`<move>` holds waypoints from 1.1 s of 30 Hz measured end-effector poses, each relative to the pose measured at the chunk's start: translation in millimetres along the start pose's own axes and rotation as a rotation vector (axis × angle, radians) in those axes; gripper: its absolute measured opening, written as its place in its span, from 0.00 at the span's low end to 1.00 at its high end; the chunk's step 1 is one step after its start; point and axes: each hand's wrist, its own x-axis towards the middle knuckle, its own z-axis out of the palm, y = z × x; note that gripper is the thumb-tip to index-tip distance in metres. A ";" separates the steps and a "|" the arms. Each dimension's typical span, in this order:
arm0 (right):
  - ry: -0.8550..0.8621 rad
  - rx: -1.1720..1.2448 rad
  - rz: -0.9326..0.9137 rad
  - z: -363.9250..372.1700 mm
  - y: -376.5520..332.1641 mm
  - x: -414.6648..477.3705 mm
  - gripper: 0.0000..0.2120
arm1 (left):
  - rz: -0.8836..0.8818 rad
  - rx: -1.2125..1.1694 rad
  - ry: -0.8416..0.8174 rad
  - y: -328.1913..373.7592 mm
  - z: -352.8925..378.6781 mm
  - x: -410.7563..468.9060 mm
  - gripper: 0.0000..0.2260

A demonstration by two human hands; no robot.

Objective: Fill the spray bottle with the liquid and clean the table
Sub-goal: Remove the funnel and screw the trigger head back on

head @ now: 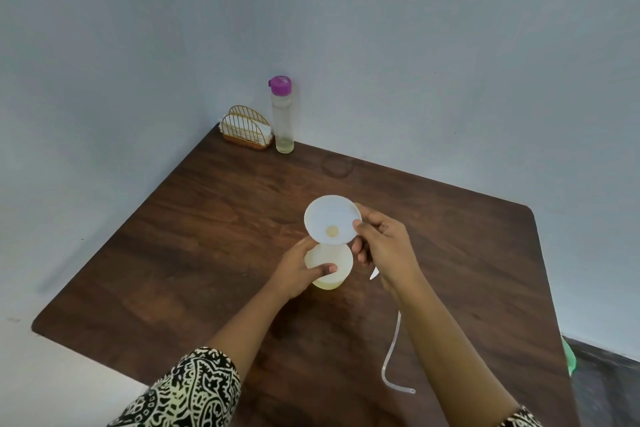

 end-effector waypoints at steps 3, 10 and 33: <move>-0.013 0.017 -0.004 0.8 3.2 -0.9 0.16 | 0.001 0.004 0.000 -1.6 0.3 1.6 0.25; -0.004 0.052 -0.011 -1.6 1.4 0.9 0.15 | -0.034 0.038 -0.005 -4.4 -0.3 2.6 0.34; -0.089 0.279 -0.079 -26.8 -39.2 34.8 0.05 | -0.022 0.127 -0.039 -2.4 -9.7 8.8 0.31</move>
